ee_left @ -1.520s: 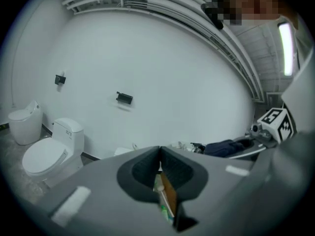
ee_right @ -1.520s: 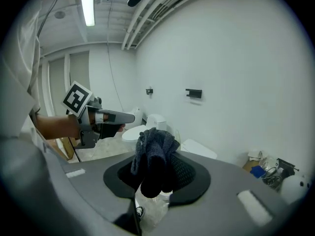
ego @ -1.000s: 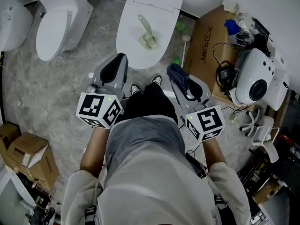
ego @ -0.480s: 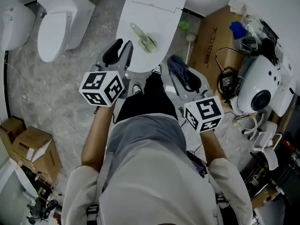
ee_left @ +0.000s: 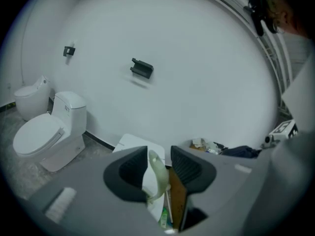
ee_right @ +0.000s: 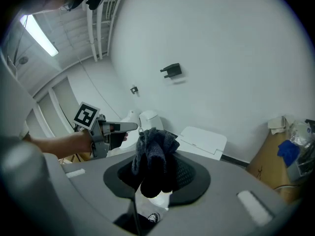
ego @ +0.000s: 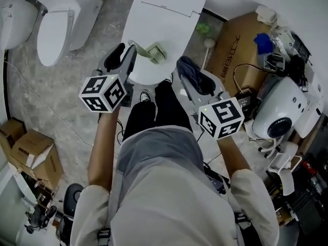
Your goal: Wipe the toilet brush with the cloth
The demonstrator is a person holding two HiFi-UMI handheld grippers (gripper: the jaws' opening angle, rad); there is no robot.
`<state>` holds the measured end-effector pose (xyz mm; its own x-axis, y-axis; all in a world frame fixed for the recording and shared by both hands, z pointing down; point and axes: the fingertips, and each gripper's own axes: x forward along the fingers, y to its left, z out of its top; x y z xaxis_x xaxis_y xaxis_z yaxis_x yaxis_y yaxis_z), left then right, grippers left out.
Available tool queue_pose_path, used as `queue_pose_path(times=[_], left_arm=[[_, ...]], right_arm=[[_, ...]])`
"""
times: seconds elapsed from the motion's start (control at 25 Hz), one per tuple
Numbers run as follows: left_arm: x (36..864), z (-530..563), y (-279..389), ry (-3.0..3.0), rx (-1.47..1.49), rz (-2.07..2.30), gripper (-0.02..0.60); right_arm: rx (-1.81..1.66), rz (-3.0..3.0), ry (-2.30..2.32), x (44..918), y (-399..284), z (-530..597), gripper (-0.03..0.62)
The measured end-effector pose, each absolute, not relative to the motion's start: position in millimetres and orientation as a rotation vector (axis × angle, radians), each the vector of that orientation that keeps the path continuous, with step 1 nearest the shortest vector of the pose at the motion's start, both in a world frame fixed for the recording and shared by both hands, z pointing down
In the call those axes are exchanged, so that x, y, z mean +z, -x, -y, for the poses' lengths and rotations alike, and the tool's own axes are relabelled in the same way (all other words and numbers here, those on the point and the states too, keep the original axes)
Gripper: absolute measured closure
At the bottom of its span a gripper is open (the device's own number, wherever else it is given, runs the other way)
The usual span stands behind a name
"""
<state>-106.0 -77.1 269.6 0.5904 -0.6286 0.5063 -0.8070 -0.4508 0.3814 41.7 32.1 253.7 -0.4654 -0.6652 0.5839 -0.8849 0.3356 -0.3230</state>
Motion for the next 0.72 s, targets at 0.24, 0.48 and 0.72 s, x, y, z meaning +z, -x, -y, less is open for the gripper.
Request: queue_pose_path(times=[0.24, 0.48, 0.72], left_arm=[[285, 98, 106, -2.182, 0.37, 1.174, 0.581], [300, 106, 105, -2.162, 0.365, 1.185, 0.581], [299, 109, 106, -2.197, 0.328, 1.167, 0.581]], right_arm=[[0.904, 2.297, -1.263, 276, -45, 0, 0.482], [1.018, 2.315, -1.169, 305, -38, 20, 0.482], [1.063, 2.294, -1.136, 337, -25, 41, 0.482]])
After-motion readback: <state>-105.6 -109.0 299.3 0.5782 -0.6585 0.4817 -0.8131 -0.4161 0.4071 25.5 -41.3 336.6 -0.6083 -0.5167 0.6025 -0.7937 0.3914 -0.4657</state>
